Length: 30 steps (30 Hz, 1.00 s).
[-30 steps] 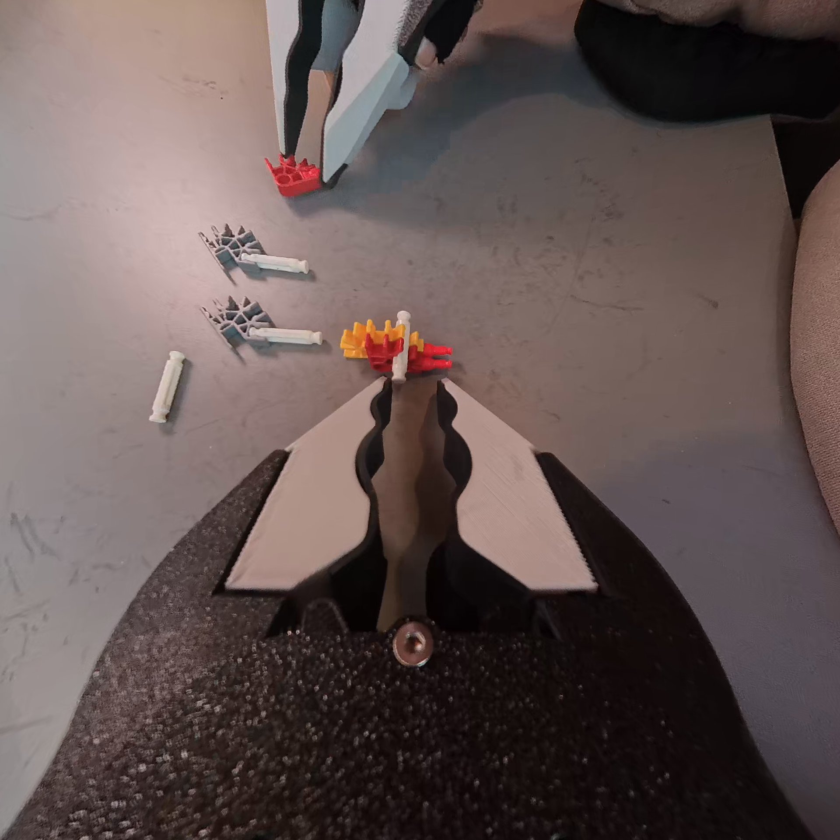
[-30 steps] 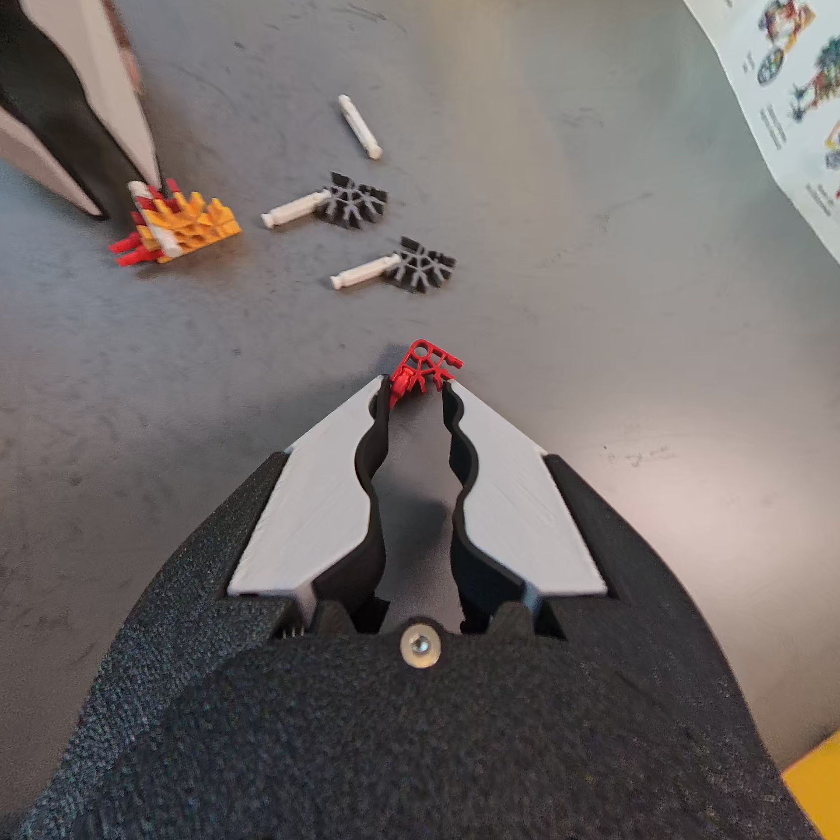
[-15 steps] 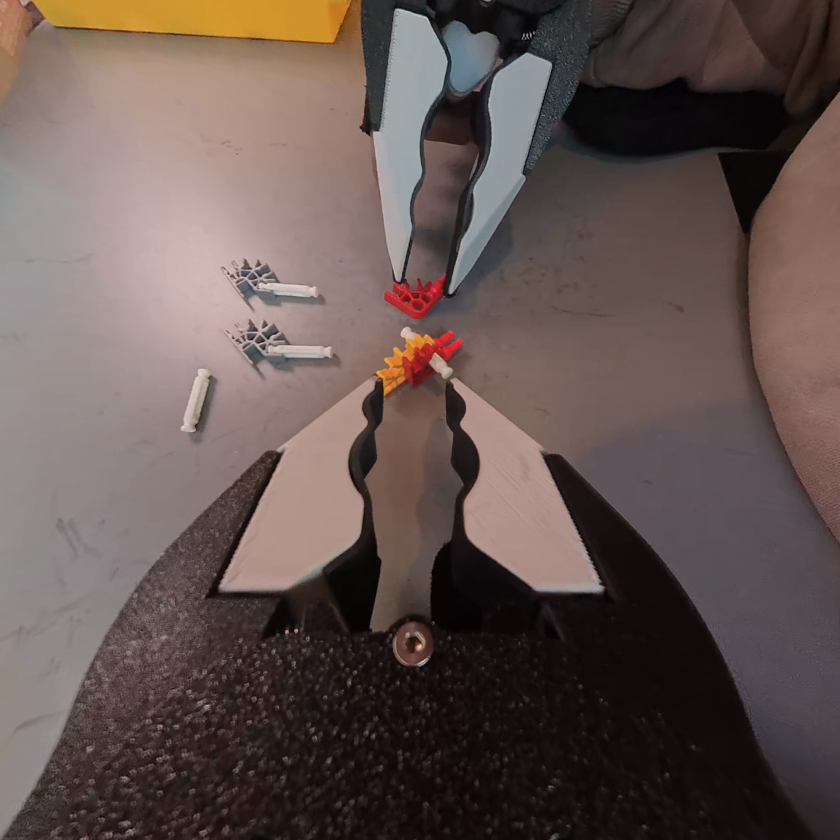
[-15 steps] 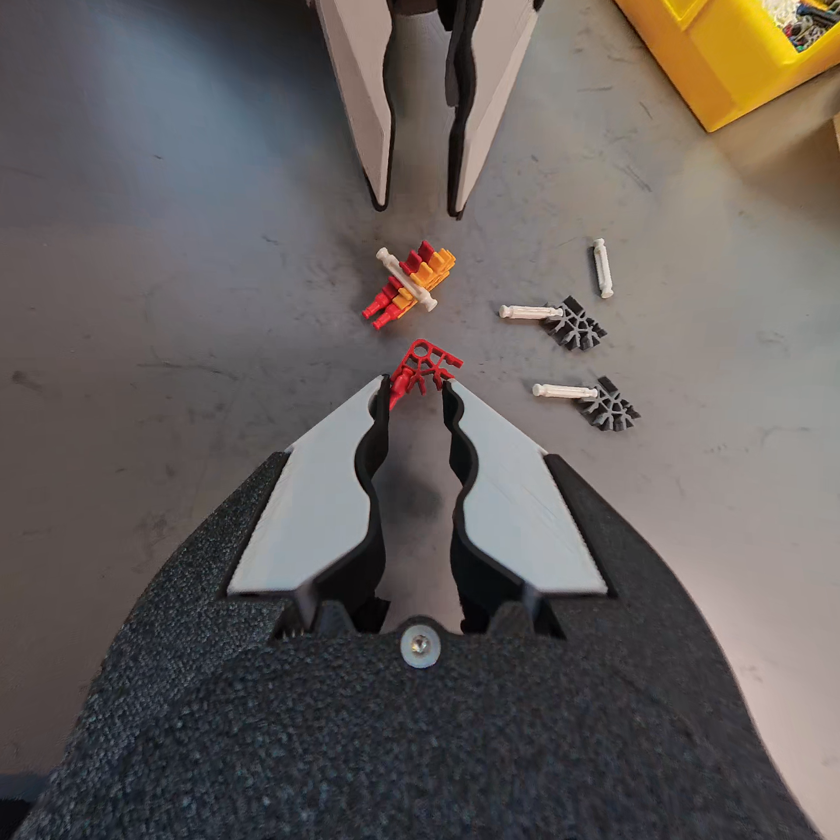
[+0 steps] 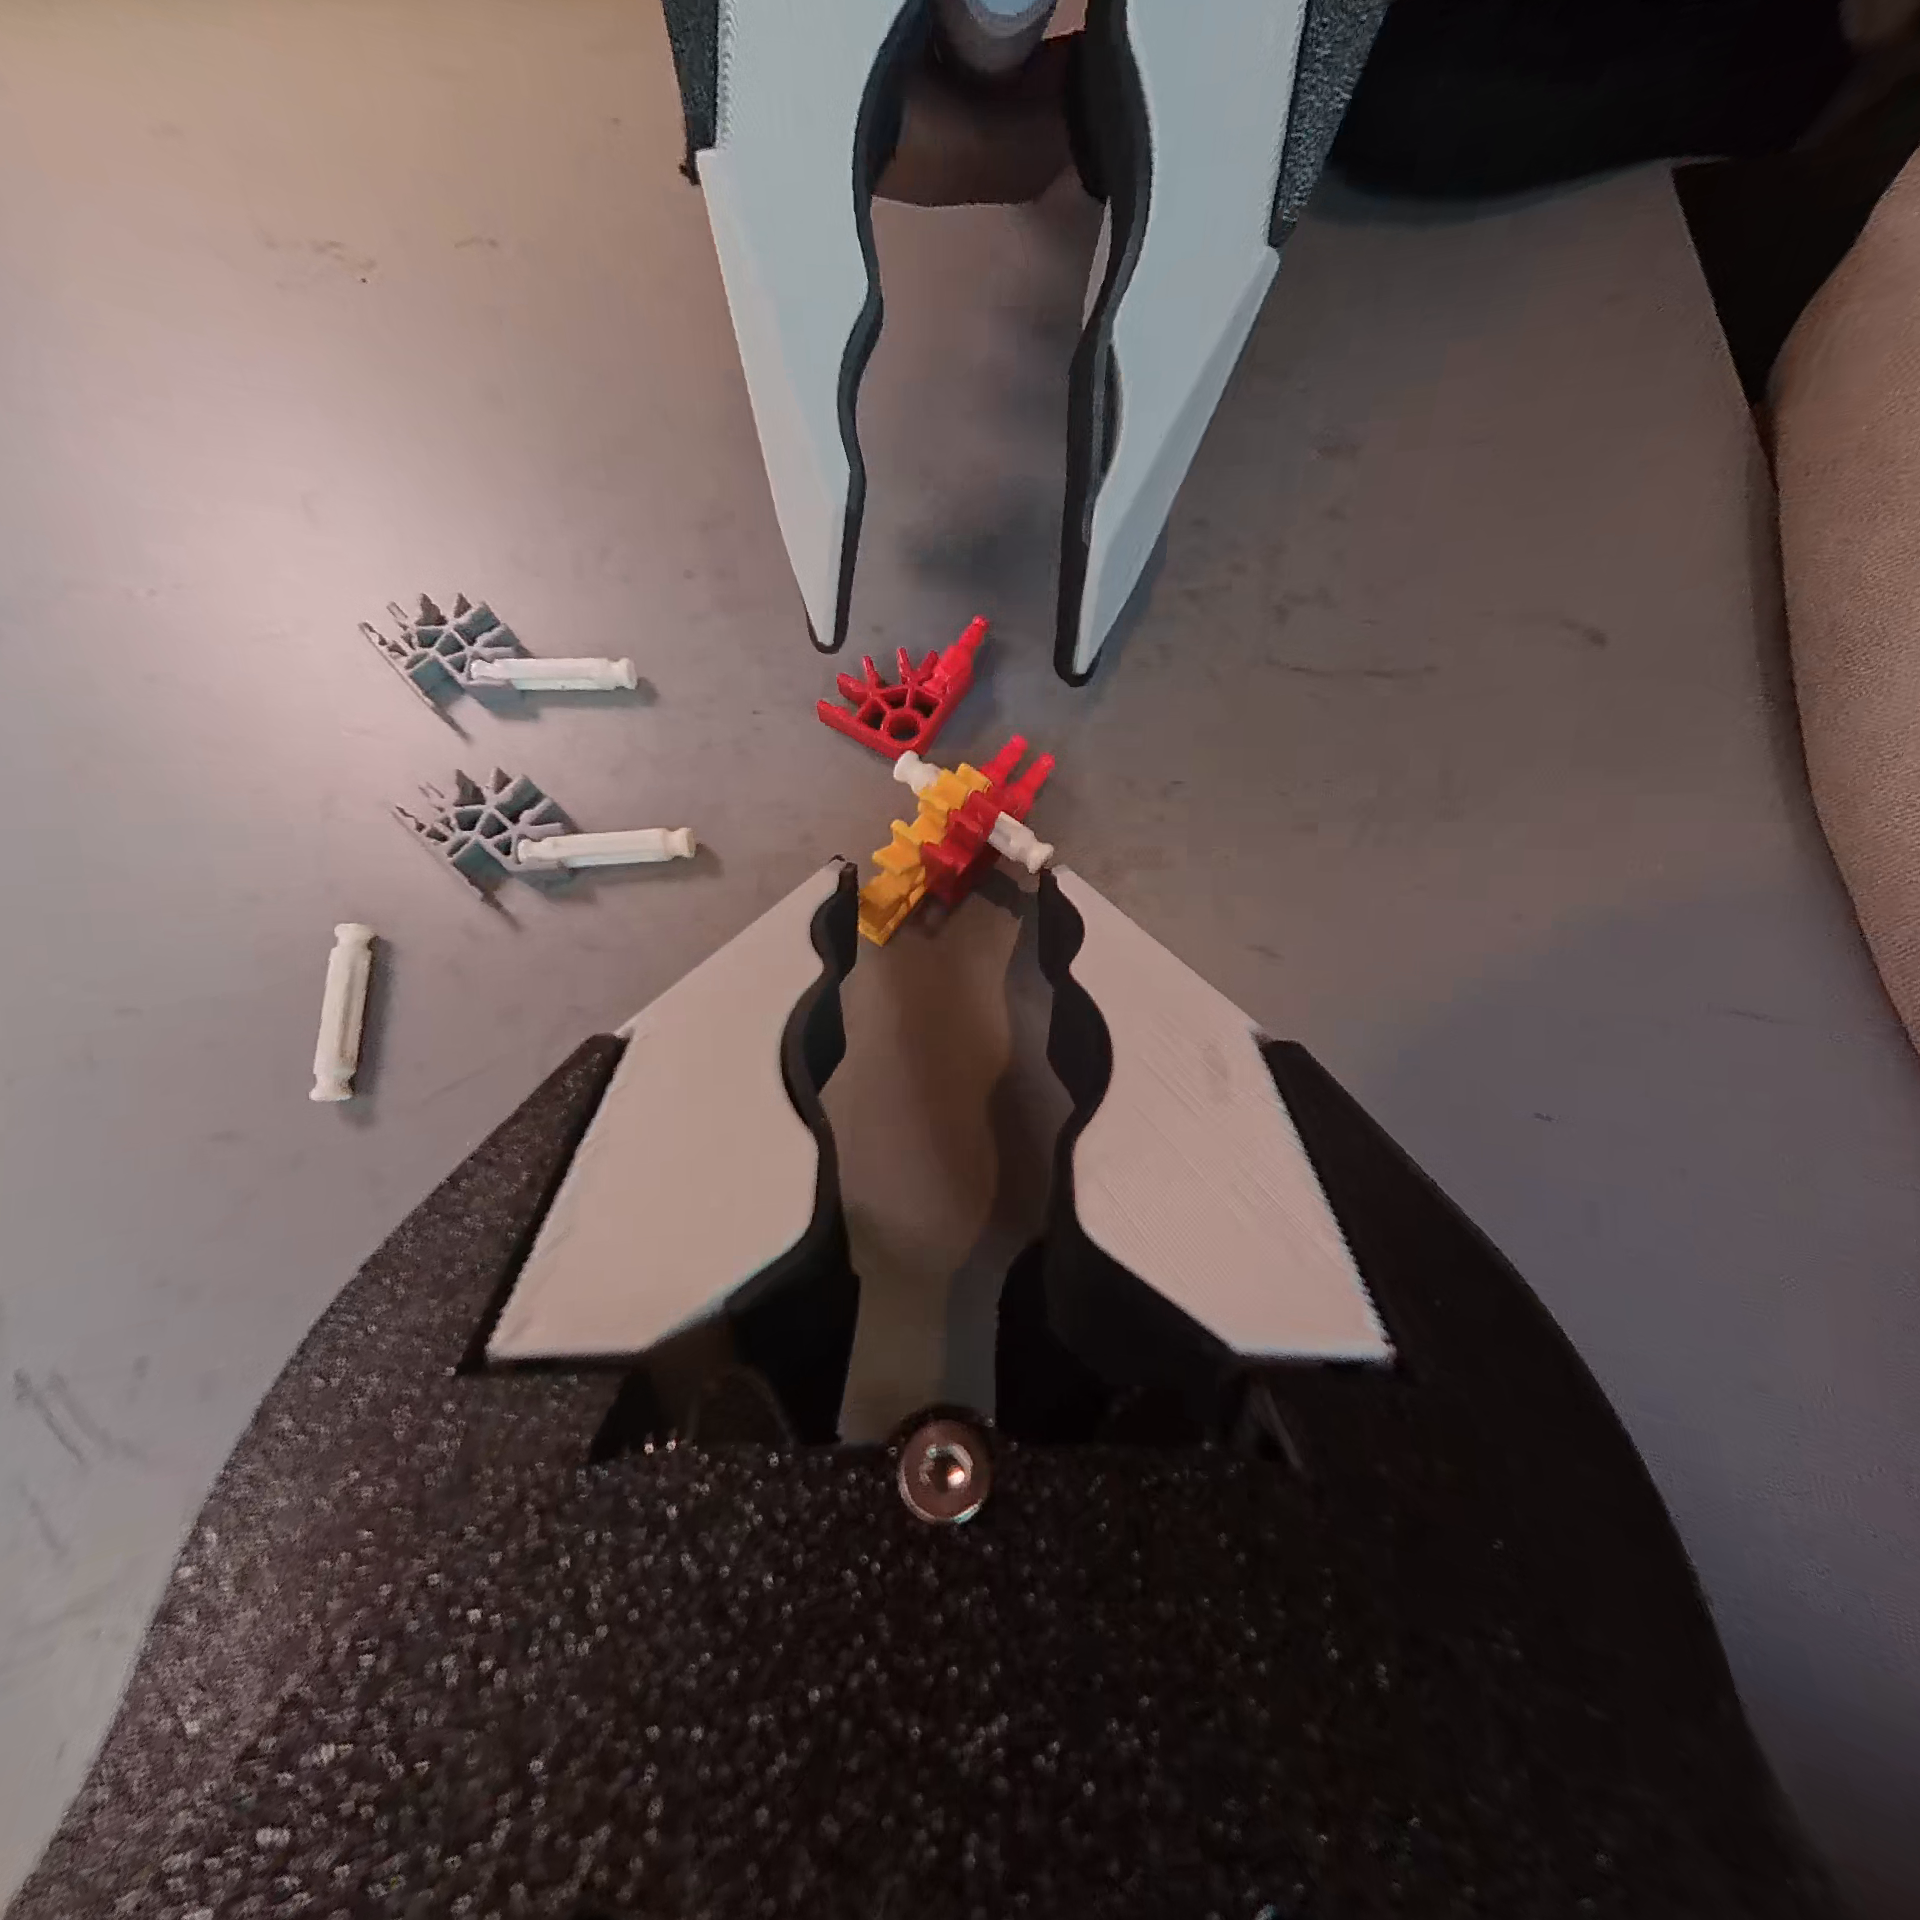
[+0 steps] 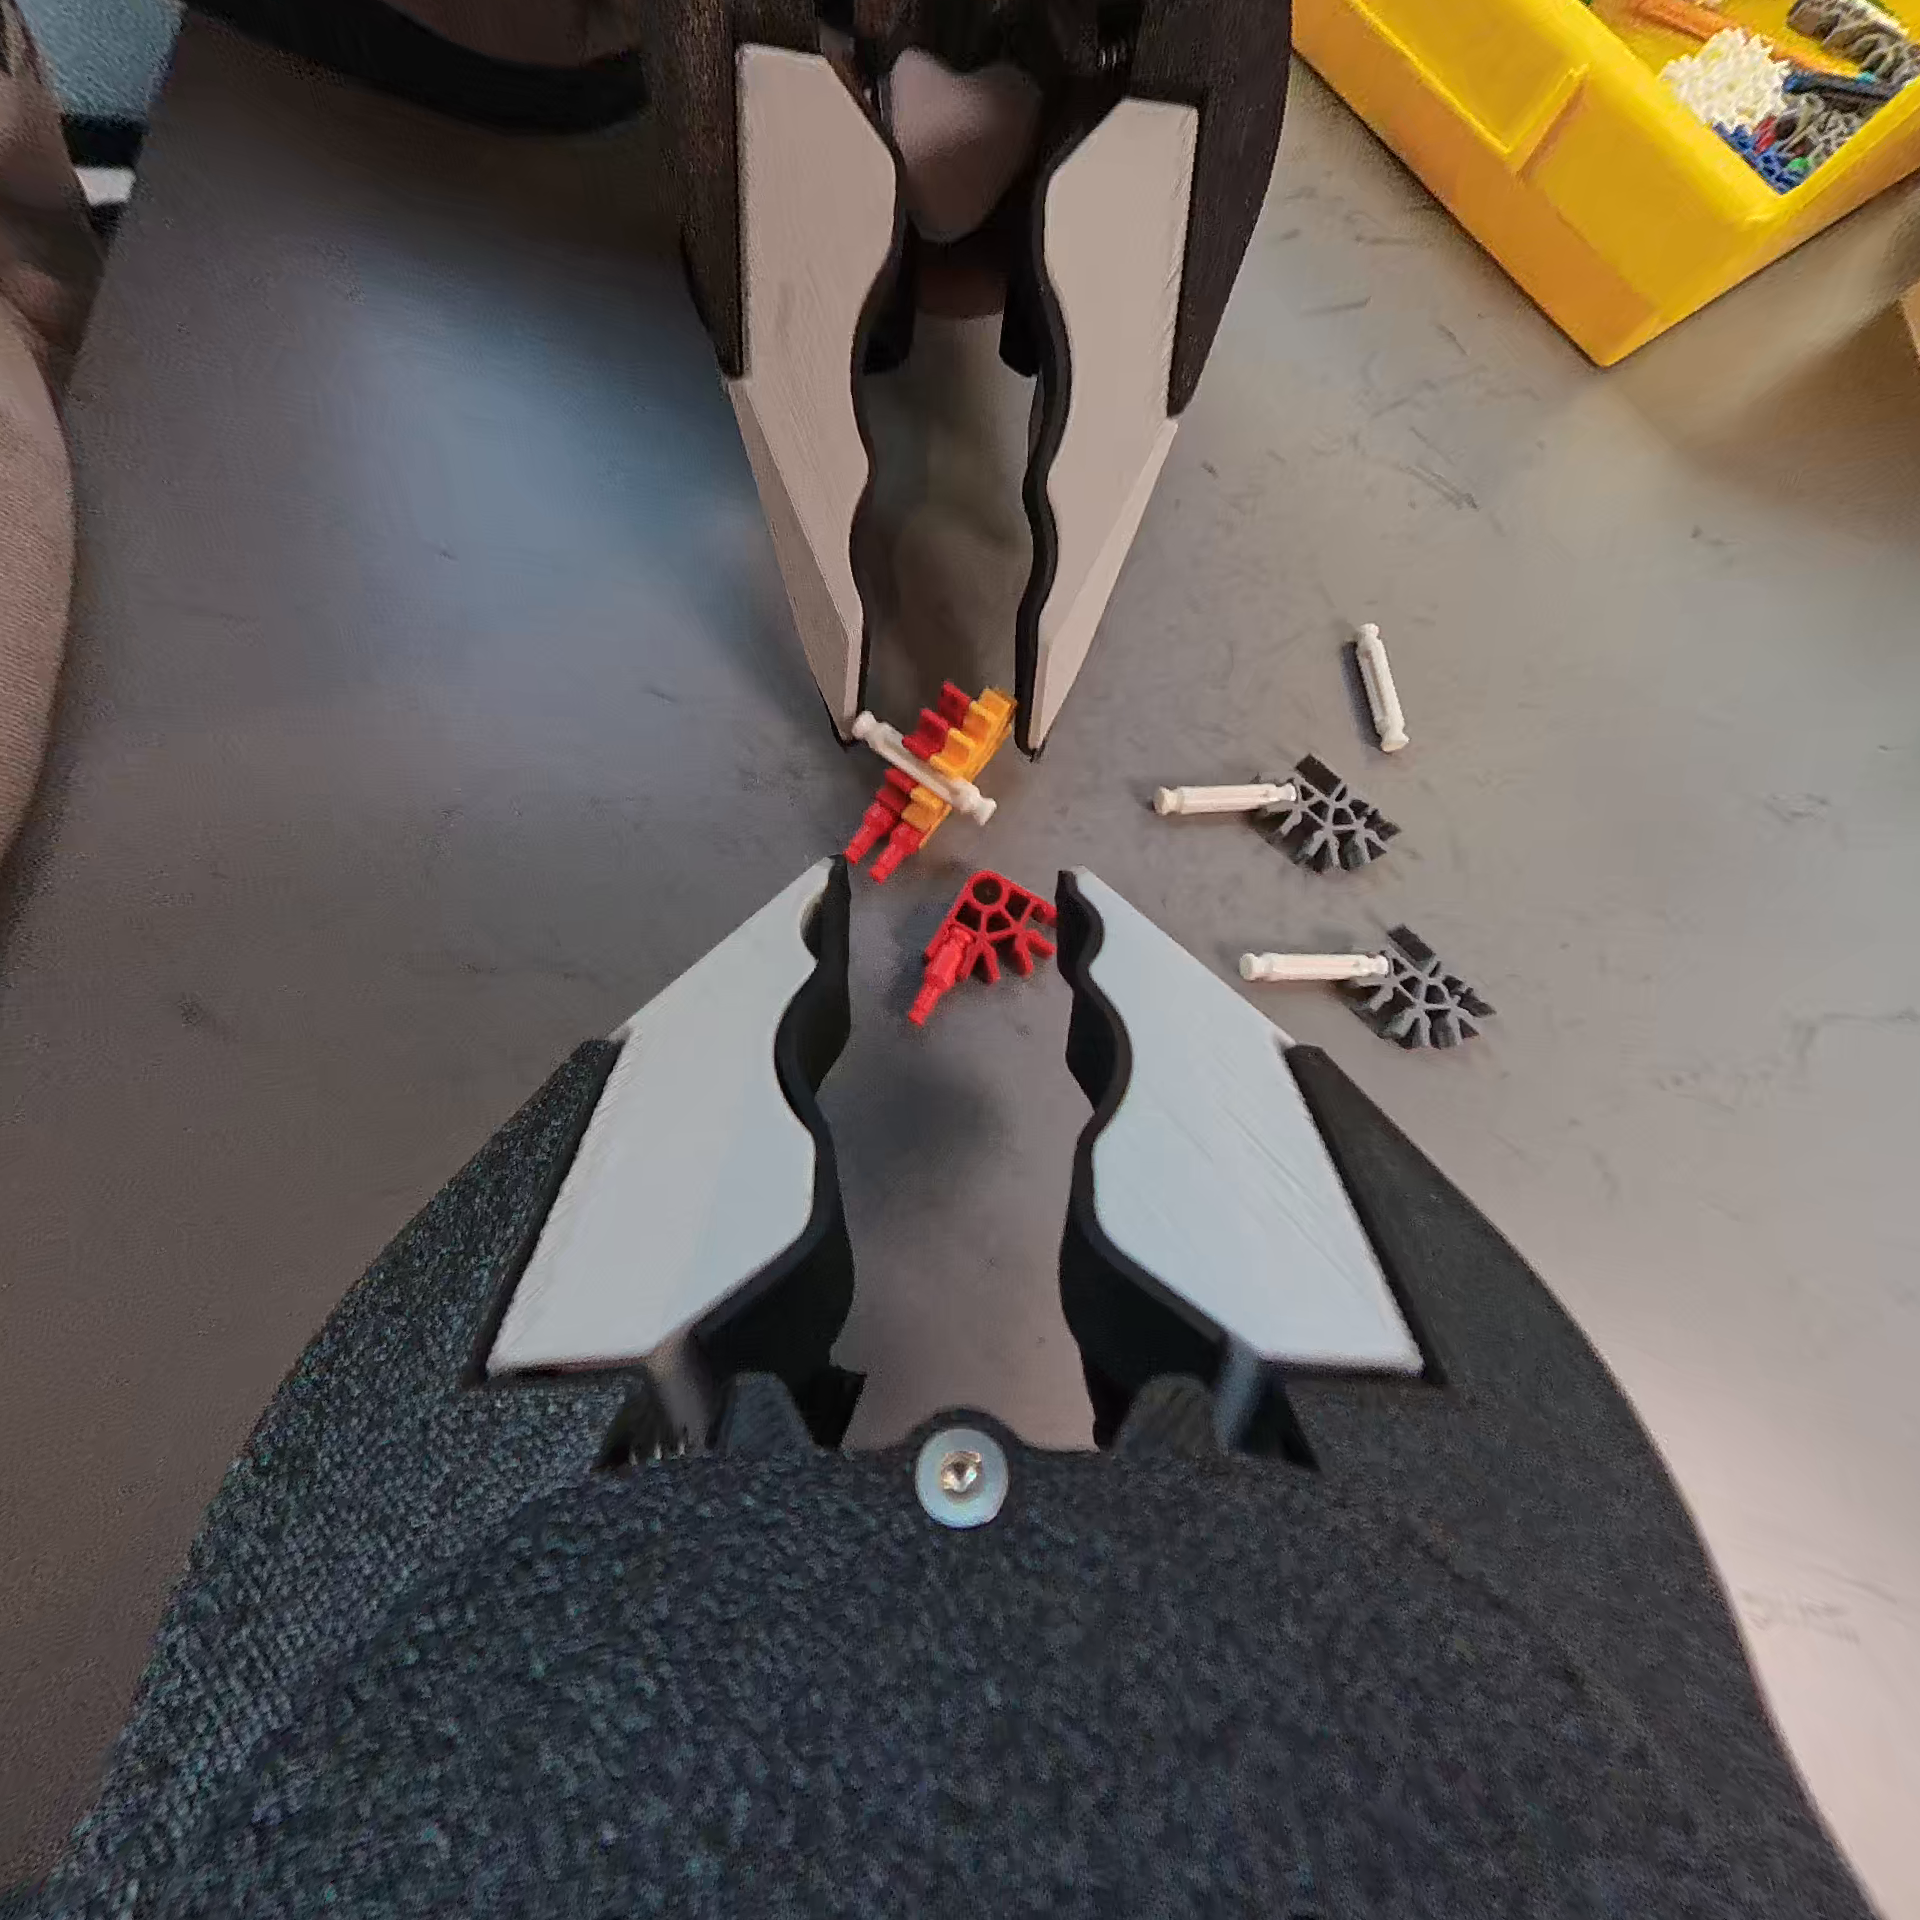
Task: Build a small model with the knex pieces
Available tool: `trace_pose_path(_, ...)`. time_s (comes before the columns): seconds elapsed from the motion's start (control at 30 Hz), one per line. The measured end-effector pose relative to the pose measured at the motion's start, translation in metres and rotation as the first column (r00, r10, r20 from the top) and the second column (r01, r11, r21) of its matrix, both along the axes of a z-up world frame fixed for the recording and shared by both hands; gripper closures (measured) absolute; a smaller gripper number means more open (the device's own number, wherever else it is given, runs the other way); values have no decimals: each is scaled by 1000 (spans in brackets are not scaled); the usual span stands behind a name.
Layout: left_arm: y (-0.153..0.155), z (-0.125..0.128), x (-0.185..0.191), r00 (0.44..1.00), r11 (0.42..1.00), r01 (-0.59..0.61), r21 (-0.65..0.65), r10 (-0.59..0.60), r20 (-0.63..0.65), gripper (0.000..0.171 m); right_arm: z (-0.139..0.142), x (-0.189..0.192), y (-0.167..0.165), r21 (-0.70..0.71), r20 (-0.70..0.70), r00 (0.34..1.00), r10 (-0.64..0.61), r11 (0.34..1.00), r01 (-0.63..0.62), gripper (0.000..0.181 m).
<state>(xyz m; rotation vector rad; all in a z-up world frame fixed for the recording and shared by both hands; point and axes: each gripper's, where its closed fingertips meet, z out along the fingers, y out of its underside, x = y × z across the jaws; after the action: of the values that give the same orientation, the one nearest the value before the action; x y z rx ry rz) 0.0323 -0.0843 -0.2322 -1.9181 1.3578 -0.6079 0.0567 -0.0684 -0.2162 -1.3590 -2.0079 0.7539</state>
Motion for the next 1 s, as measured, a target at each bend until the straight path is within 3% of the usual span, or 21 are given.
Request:
trace_pose_path(0.03, 0, 0, 1, 1000, 1000, -10, -2, 10, -1, 138, 1, -3, -3, -20, 1, 1000, -15, 1000, 15, 144)
trace_pose_path(0.07, 1, 0, 1, 1000, 1000, -23, 3, 23, -3, 155, -1, -6, -6, -35, 18, 999, -33, 999, 34, 144)
trace_pose_path(0.1, 3, 0, 1, 999, 999, -41, 11, 41, -8, 156, -4, -8, -8, -44, 37, 998, -54, 998, 55, 144)
trace_pose_path(0.23, 1, -1, 1, 997, 997, -69, 20, 70, -29, 157, -12, -13, -12, -76, 85, 991, -102, 991, 108, 144)
trace_pose_path(0.43, -7, -4, 10, 1000, 1000, -23, 1, 24, -19, 152, -11, -13, -17, -76, 71, 995, -70, 994, 76, 150)
trace_pose_path(0.63, -10, -5, 13, 1000, 999, -9, -38, 8, -16, 159, -11, -15, -21, -122, 63, 996, -55, 991, 63, 151)
trace_pose_path(0.87, -14, -5, 13, 999, 1000, 23, 1, -23, -27, 160, -11, -15, -21, -167, 53, 997, -54, 984, 62, 151)
trace_pose_path(1.0, -18, -5, 17, 999, 999, 42, 7, -42, -26, 160, -12, -13, -26, -163, 60, 998, 7, 987, 3, 150)
